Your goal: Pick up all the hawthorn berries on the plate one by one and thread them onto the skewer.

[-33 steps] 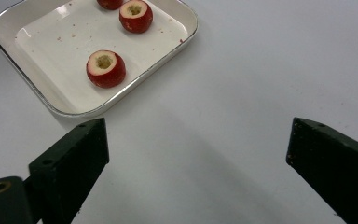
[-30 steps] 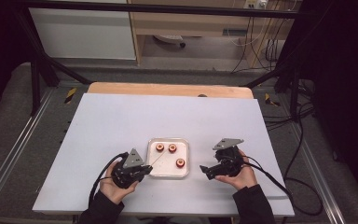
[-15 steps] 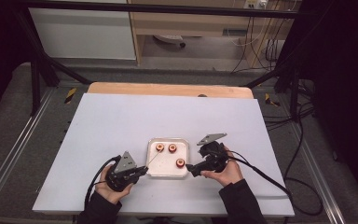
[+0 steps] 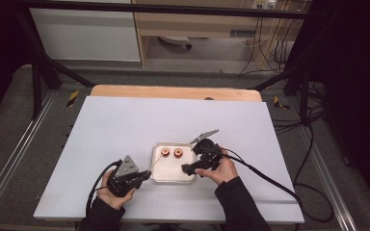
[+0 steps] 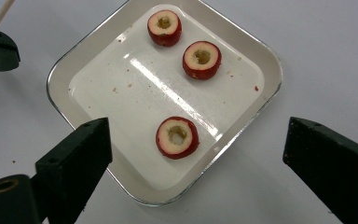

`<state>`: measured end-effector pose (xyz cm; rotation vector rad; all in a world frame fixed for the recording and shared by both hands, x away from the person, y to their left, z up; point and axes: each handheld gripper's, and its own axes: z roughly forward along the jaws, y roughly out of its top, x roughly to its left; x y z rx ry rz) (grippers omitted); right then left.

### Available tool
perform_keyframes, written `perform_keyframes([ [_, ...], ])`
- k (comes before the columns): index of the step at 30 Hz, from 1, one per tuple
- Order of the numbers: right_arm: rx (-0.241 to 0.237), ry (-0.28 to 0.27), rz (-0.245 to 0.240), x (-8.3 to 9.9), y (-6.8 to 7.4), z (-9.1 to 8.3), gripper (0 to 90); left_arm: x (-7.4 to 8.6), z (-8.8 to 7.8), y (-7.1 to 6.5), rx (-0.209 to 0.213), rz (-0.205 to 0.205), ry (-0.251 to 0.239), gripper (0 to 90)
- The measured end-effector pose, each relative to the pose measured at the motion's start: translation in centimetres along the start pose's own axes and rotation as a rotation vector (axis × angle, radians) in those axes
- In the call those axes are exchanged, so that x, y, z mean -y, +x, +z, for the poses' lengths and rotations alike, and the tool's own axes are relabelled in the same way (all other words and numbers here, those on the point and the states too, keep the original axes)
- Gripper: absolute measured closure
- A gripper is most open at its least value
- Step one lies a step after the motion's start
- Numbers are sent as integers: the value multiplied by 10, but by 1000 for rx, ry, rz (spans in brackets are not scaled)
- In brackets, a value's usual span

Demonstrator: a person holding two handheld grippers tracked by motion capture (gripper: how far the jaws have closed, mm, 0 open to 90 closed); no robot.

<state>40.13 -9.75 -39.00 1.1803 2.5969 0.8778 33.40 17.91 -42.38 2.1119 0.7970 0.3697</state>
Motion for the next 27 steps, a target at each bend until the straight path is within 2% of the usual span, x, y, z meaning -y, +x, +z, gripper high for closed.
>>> perform_keyframes([
  [5, -17, 46, 25, -9, 3, 9, 212, 0, -1, 1, 2, -8, 2, 878],
  [7, -34, 67, 32, -11, 3, 12, 224, 0, -1, 1, 3, -10, 2, 878],
  [11, -60, 110, 71, -15, 3, 21, 293, 0, 0, 1, 4, -9, 3, 878],
  [19, -57, 186, 107, -14, 2, 32, 415, 0, 1, 0, 8, -5, 6, 878],
  [27, -54, 216, 116, -15, -1, 38, 508, 0, 1, 0, 10, -4, 8, 878],
])
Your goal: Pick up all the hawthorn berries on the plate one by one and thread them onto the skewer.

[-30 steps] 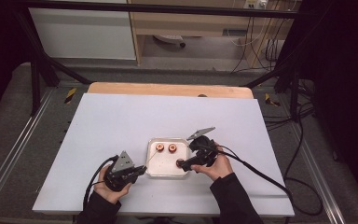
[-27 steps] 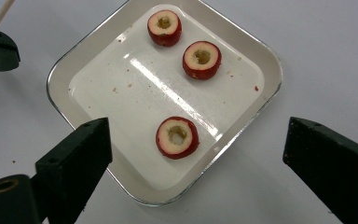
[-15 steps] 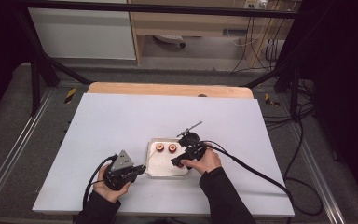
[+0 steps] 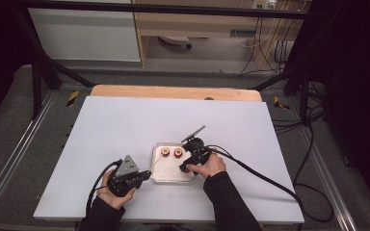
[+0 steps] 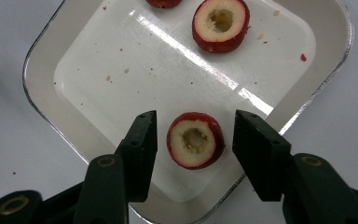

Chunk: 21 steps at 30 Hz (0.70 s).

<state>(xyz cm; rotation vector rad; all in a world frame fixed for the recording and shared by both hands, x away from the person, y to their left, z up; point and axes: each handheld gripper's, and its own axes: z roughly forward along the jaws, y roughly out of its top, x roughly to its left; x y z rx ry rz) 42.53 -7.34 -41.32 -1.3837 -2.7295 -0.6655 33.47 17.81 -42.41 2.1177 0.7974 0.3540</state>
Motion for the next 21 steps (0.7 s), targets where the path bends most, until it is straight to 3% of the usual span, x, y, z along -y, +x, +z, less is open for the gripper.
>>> perform_keyframes([
  [7, 1, 23, 9, -1, -2, 5, 586, 0, 0, 0, 1, 0, 3, 878],
  [14, 0, 20, 32, -2, -3, 3, 594, 0, -1, 0, -3, 0, -4, 878],
  [16, -22, -17, 46, -2, -3, -3, 594, 0, -2, -1, -4, 0, -9, 878],
  [21, -78, -176, 75, 0, -1, -29, 595, -1, -4, -2, -10, -5, -26, 878],
])
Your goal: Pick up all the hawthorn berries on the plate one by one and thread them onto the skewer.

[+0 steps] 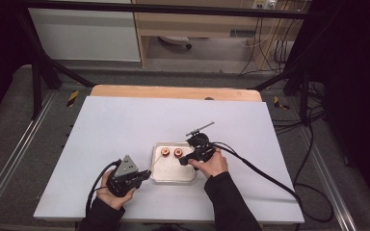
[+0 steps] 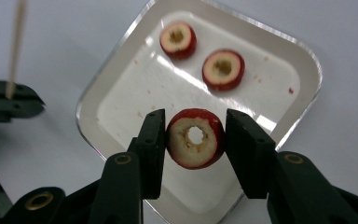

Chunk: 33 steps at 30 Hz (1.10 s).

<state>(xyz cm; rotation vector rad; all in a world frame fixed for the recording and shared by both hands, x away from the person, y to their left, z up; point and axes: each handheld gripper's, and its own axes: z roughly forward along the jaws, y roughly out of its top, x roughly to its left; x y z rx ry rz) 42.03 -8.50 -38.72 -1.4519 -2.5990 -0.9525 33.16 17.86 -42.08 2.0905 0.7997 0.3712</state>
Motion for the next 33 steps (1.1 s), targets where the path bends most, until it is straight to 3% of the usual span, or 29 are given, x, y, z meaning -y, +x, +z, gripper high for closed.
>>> perform_keyframes([
  [6, -48, -208, 27, 1, 5, -18, 595, -1, -4, -1, -7, -30, -28, 879],
  [16, -131, -508, 124, 5, 7, -22, 596, -2, -12, 0, 0, -104, -78, 879],
  [21, -167, -620, 169, 6, 7, -19, 596, -1, -11, 1, 1, -133, -80, 878],
  [26, -249, -730, 222, 5, 12, -13, 596, -2, -10, 0, 9, -169, -91, 879],
  [33, -305, -834, 272, 6, 17, -8, 597, -5, -8, -2, 39, -227, -111, 879],
])
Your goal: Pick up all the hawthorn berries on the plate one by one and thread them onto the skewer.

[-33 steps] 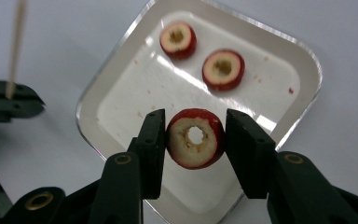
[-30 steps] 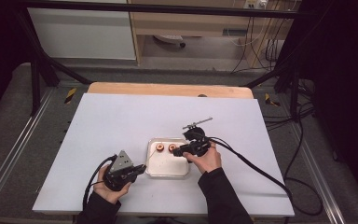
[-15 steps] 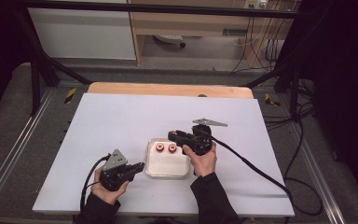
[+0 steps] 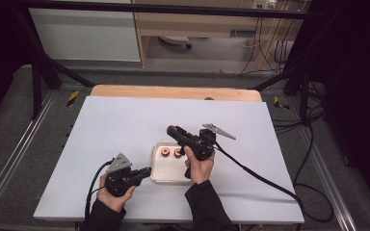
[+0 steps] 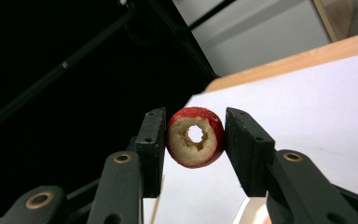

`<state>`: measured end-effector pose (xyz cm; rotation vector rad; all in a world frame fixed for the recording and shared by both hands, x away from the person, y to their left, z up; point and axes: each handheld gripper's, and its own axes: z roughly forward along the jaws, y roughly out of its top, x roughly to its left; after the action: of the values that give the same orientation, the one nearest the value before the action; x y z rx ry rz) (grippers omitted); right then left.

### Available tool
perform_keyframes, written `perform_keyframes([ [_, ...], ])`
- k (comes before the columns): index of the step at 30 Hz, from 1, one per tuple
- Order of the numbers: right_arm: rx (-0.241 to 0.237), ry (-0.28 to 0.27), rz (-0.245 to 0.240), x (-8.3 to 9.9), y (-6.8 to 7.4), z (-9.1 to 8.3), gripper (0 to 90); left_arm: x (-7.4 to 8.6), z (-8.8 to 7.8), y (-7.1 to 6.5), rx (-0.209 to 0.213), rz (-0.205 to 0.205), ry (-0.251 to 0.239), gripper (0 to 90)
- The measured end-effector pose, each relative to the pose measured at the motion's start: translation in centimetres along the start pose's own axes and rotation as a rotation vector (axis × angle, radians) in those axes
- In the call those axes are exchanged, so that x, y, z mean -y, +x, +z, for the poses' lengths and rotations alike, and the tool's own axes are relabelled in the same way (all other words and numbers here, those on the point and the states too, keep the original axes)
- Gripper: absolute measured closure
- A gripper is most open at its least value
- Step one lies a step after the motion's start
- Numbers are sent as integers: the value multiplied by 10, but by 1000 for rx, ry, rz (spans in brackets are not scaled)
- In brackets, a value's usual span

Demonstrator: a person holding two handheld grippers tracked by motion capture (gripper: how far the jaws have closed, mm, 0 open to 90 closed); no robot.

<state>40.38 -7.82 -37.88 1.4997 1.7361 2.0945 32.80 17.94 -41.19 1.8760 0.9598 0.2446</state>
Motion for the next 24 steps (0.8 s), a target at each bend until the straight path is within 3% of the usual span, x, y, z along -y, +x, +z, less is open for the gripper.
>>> perform_keyframes([
  [3, -18, -41, 17, 3, 1, 1, 597, 0, 1, -3, 4, -18, -9, 878],
  [9, -43, -72, 23, 8, 2, 2, 597, -2, 3, -5, 6, -16, -15, 878],
  [15, -59, -74, 49, 12, 1, 4, 598, -2, 3, -7, 12, -10, -12, 878],
  [24, -82, -59, 34, 15, 2, 3, 598, -2, 4, -6, 13, -13, -12, 879],
])
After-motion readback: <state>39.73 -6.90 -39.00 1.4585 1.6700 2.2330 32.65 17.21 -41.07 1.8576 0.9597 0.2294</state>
